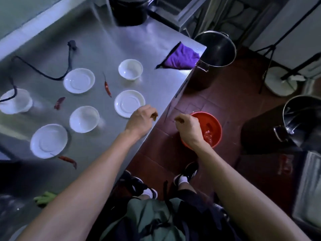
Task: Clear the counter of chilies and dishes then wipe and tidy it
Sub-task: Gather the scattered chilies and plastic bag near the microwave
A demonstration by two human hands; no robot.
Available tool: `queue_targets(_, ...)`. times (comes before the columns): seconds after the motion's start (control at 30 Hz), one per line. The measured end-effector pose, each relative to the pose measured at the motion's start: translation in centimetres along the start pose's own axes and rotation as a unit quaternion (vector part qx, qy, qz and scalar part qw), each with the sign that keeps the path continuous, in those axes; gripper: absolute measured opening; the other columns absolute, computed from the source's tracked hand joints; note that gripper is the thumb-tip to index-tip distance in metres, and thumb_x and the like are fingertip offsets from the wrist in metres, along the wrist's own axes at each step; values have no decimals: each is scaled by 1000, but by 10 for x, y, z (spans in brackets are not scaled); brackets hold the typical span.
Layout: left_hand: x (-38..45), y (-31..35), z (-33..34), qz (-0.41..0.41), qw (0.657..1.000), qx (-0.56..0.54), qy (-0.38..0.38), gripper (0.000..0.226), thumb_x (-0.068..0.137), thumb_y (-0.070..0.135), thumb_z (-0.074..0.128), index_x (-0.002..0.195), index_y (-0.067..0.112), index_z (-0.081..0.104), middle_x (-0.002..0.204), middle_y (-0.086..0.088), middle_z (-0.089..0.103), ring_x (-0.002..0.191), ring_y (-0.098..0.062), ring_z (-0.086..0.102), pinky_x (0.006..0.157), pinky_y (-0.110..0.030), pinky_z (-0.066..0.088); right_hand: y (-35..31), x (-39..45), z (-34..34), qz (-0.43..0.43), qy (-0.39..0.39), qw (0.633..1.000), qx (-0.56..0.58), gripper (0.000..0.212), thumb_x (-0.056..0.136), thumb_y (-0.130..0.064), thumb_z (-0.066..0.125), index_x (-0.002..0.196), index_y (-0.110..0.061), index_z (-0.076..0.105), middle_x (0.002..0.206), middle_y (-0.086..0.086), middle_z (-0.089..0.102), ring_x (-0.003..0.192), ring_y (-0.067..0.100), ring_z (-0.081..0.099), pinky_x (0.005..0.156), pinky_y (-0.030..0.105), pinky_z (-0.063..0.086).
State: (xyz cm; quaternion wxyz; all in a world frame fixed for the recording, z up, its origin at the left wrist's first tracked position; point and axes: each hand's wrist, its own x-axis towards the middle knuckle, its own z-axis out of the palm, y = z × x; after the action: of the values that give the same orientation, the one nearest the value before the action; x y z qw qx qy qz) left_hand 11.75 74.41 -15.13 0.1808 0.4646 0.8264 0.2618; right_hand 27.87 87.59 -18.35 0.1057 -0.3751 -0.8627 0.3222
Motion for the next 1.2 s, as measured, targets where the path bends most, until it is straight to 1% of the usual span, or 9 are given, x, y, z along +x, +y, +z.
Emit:
queue_targets(0.1,21,28,30,15,999,24,-35,27,77,-5,58,91,13,72,93,-7,65,89,-30,61,81,-36,49,43,-5,-23,27,-5,1000,5,18,86,-6,65,97,-13,77,95,5,74,86,22,68,78,32,53)
queue_targets(0.17,37,47,51,26,997,30,-62,27,77,-4,58,92,14,72,95,-8,65,92,-31,62,83,-41,51,71,-6,-39,49,-22,999,6,20,88,-5,64,102,-11,76,100,7,74,92,23,68,84,38,54)
queue_targets(0.3,64,90,91,44,993,42,-104,26,78,-1,60,90,19,71,96,-2,65,91,-27,64,80,-39,53,125,-5,-77,83,-45,996,0,18,91,-6,62,103,-7,75,102,12,72,94,28,67,85,44,53)
queue_targets(0.37,79,110,110,51,990,56,-115,26,79,0,61,89,22,71,96,1,65,90,-25,64,78,-34,53,151,-3,-96,100,-53,994,-2,19,91,-6,61,104,-9,75,103,12,72,96,29,66,86,43,52)
queue_targets(0.7,139,187,189,87,978,57,-179,23,81,0,62,90,19,73,89,1,64,85,-22,64,79,-36,53,243,5,-141,166,-43,985,34,18,91,-11,63,103,-14,75,105,4,72,100,24,65,88,38,52)
queue_targets(0.83,152,196,212,91,973,51,-207,22,82,2,63,92,18,73,91,2,63,86,-21,64,80,-39,54,260,4,-140,193,-34,979,56,21,90,-6,61,104,-12,76,107,5,74,103,25,66,99,39,50)
queue_targets(0.97,163,186,235,60,973,29,-222,24,78,1,64,90,21,73,89,6,64,83,-16,64,80,-38,55,277,6,-131,236,-41,968,68,24,89,-6,60,105,-14,75,108,5,74,102,24,66,92,41,53)
queue_targets(1.07,173,173,250,15,973,0,-232,28,78,-1,66,88,24,72,89,10,65,81,-7,64,82,-35,57,291,7,-118,268,-47,960,70,25,88,-8,59,105,-17,75,109,3,73,103,23,66,93,39,53)
queue_targets(1.2,194,145,277,-17,966,-31,-257,27,79,0,69,86,26,72,89,12,66,82,-6,66,82,-35,57,306,19,-91,311,-56,946,74,26,89,-10,57,106,-19,74,110,3,73,104,22,66,93,41,53)
